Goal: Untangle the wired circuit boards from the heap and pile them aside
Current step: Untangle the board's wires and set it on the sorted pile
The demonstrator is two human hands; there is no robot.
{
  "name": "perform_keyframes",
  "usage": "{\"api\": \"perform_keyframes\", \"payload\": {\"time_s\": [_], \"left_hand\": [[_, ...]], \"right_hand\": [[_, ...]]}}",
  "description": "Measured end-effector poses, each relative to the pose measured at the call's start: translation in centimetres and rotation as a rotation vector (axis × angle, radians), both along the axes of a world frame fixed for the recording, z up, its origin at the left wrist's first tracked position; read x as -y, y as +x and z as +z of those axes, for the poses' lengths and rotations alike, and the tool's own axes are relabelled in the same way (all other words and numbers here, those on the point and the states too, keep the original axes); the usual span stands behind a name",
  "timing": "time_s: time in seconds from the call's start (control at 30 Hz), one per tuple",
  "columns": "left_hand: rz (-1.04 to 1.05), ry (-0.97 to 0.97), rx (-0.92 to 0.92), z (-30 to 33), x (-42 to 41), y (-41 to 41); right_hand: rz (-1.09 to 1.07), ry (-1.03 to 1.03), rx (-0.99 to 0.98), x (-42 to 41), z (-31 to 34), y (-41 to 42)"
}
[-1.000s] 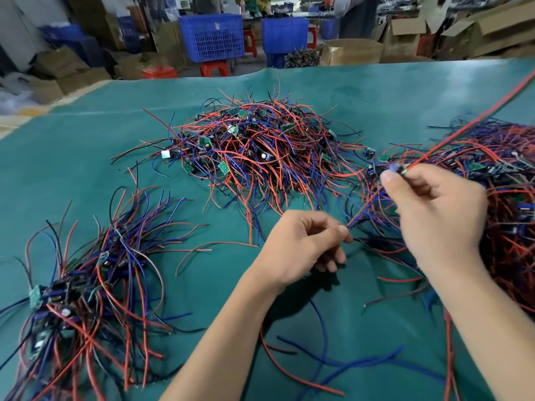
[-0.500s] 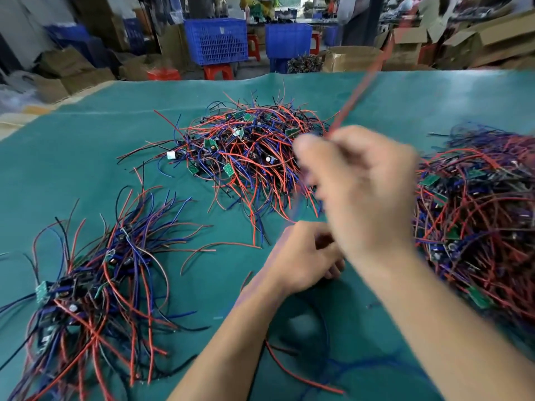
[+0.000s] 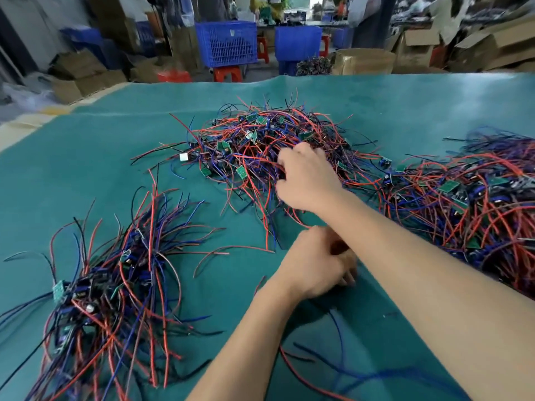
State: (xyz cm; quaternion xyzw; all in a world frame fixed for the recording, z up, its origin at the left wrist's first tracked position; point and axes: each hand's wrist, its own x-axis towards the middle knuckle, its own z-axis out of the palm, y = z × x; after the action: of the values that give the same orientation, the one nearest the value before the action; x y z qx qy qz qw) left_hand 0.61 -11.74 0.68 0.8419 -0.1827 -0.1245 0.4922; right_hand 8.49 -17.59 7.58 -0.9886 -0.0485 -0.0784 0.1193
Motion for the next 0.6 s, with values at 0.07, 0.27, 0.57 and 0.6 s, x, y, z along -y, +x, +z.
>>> {"api": "perform_keyframes", "payload": {"time_s": [0.07,0.27,0.57,0.6], "left_hand": [[-0.037,-0.043,-0.032,0.2,0.0,-0.1],[-0.112,-0.191,-0.062,0.3,-0.1,-0.4],[-0.108,-0.271,-0.107,0.4,-0.2,-0.2],[-0.107,-0.285,-0.109,0.4,-0.2,-0.1]], "right_hand": [[-0.021,-0.022,-0.044,1.9,-1.2,0.1],[-0.172,0.068,0.138,3.7,-2.1,-0.2],[-0.246,0.421,0.205,7.9,-0.6,-2.4],[-0.268,0.434,0.213,8.6,-0.5,-3.1]]}}
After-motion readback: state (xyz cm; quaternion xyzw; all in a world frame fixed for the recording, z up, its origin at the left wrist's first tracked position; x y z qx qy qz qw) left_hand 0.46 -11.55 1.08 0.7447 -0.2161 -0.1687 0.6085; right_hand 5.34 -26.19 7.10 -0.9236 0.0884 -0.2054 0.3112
